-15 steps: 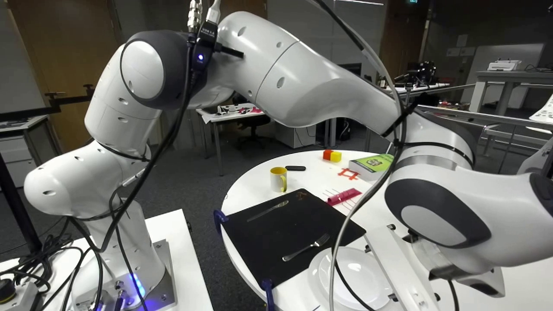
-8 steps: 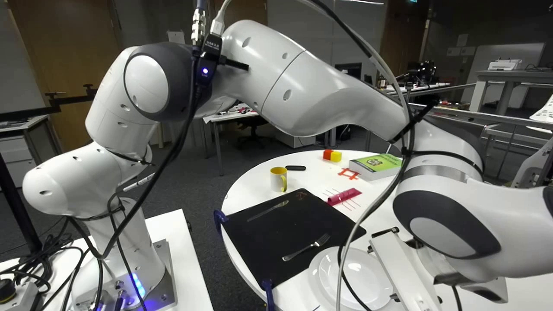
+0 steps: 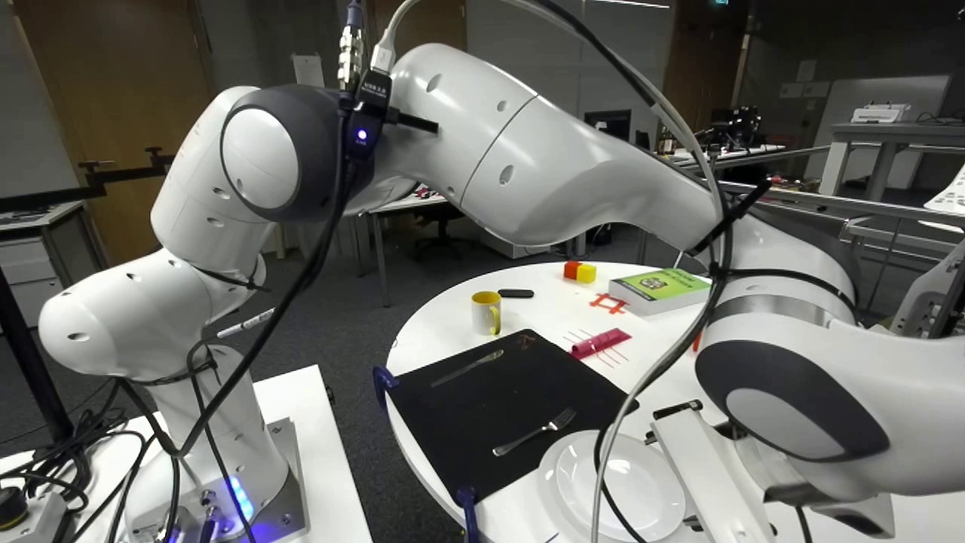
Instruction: Place the smaller white plate on the black mat between the fork and knife
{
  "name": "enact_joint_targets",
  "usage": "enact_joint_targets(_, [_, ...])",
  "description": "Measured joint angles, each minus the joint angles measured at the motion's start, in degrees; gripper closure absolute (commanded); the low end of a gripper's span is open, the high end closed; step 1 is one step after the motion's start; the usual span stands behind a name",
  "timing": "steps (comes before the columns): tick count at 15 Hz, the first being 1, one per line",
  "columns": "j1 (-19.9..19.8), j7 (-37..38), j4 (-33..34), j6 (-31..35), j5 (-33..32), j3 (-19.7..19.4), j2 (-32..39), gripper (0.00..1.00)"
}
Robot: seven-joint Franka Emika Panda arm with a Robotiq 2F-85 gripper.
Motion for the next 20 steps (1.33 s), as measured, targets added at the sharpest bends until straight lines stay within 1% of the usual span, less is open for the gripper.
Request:
enact_joint_targets(6, [0.0,0.0,0.1,0.3,-0.1,0.1,0.2,0.00])
enact_joint_targets(11, [0.2,0.0,1.0,0.4,-0.1,1.4,0.7,0.00])
enact_joint_targets(14, [0.3,0.0,3.1,0.4,-0.1,1.9,2.1,0.00])
enact_joint_targets(20, [0.2,0.2,9.1,0.2,-0.3,2.4,7.2,0.00])
